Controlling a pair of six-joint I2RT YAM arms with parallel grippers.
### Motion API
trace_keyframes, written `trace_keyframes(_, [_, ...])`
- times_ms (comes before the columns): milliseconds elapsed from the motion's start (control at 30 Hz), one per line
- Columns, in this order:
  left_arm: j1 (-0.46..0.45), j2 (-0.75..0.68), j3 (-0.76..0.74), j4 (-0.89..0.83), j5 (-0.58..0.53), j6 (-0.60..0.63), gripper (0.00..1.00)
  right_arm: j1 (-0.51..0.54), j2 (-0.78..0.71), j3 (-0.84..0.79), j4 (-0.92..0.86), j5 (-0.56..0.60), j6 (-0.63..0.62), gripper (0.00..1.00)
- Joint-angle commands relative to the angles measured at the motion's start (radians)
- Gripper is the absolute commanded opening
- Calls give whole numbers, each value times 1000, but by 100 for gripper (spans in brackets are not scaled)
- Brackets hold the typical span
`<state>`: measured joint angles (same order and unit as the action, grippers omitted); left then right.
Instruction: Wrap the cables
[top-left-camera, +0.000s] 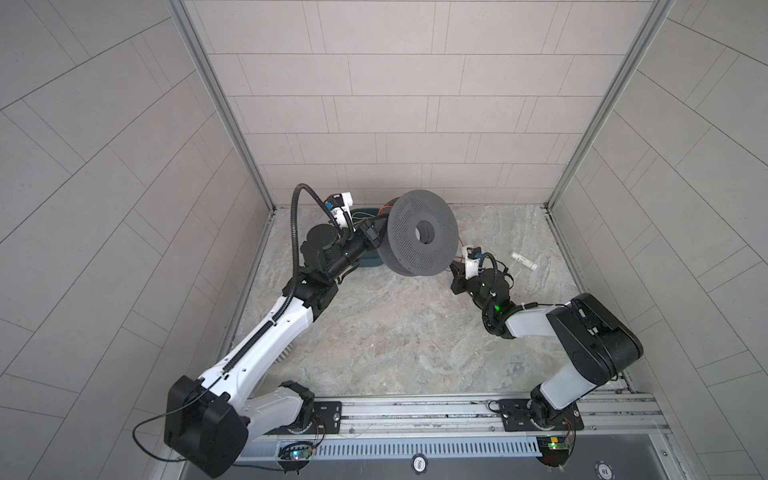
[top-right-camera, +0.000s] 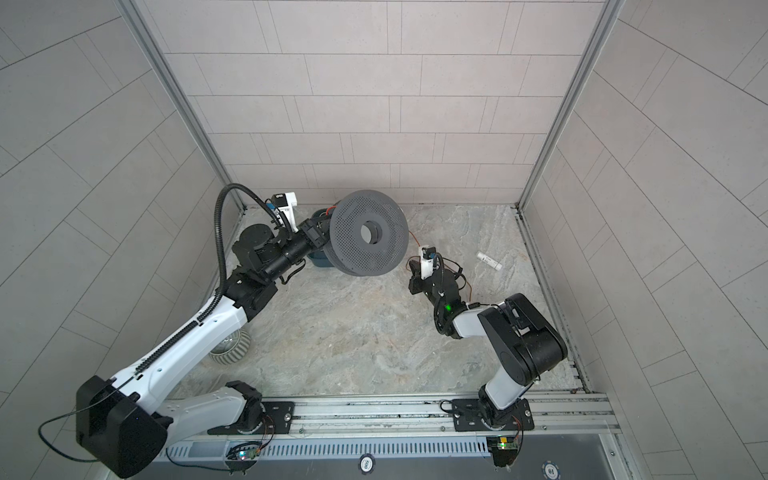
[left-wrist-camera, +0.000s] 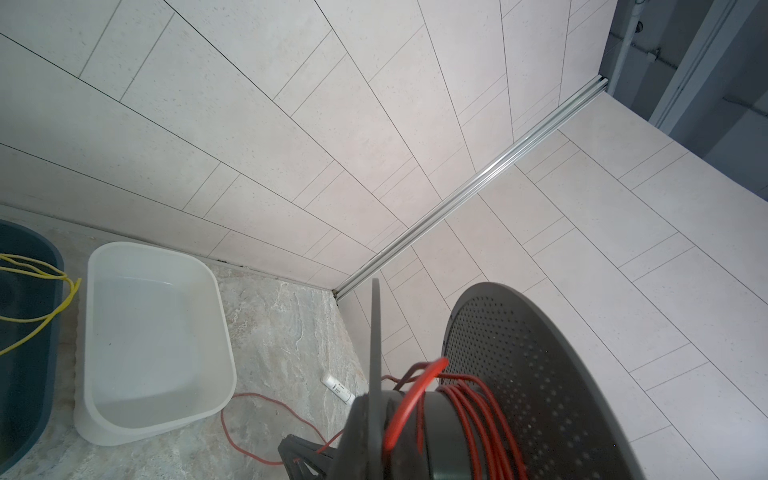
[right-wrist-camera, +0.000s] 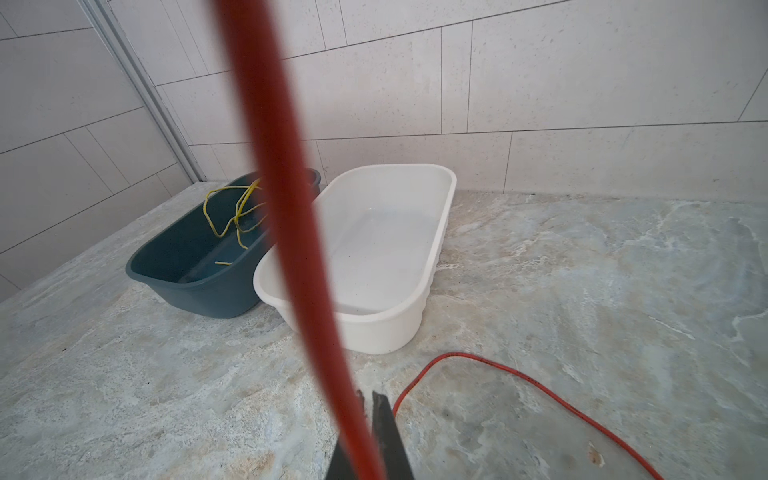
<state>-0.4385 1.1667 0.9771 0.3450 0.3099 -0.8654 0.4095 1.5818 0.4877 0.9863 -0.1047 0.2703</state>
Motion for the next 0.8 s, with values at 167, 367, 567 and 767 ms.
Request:
trace_keyframes(167, [9,-32,-10,118,-131,1,0,84,-188,37,-344,84,-44,0])
trace_keyframes(367, [9,-37,-4,55,-213,-5,0,169,-278,46,-516,173,-81,0])
trace_keyframes(567, [8,-39,2,-2,-305,11,0,256,-294,100,-701,180,-140,0])
trace_keyframes(767, [7,-36,2,-49,-413,72,0,389,-254,236,-914,207,-296,0])
